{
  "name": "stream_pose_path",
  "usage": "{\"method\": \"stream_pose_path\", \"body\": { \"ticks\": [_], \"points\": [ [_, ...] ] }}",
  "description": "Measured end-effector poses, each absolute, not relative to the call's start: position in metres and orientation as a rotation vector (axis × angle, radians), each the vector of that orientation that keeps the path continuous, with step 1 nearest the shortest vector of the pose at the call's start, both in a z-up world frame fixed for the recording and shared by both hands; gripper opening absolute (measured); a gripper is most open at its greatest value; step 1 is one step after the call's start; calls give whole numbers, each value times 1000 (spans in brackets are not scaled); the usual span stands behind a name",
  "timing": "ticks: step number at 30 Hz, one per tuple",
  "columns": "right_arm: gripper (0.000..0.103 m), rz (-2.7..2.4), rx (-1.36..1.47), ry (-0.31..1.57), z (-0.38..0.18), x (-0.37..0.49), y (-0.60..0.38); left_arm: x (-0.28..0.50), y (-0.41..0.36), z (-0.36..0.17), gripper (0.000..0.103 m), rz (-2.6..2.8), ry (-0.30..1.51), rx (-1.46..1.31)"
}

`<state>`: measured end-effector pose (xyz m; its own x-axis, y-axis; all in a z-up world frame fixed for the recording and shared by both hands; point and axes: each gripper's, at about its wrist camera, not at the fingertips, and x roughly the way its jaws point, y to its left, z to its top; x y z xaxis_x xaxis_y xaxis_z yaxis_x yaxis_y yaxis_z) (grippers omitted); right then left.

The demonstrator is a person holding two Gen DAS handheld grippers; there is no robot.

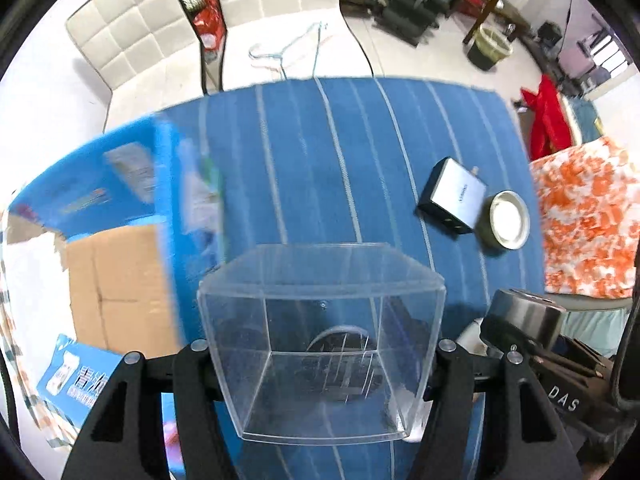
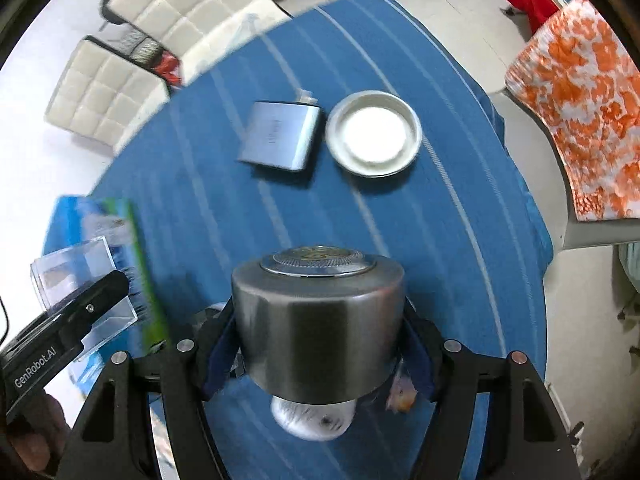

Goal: Organize rigid objects
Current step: 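Carry the clear box and silver canister into the blue box with both tools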

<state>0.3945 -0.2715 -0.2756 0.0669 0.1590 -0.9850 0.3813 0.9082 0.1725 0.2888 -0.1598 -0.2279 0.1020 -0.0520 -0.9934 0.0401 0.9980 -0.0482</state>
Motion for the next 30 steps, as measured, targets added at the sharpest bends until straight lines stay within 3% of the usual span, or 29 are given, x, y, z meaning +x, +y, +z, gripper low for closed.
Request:
{"method": "stream_pose_path", "body": {
  "ticks": [7,14,23,30],
  "points": [
    [73,1,426,1422,-202,378,-197,261,-61,-160,61,-40,1373,-93],
    [73,110,387,1431,-185,394,-83,251,12,-158,61,15,1365,-100],
    [73,72,267,1534,-261,454,56,272,137,-195,61,56,1421,-137],
    [73,-35,218,1650,-349,489,73,295,167,-257,61,17,1502,-147]
  ]
}}
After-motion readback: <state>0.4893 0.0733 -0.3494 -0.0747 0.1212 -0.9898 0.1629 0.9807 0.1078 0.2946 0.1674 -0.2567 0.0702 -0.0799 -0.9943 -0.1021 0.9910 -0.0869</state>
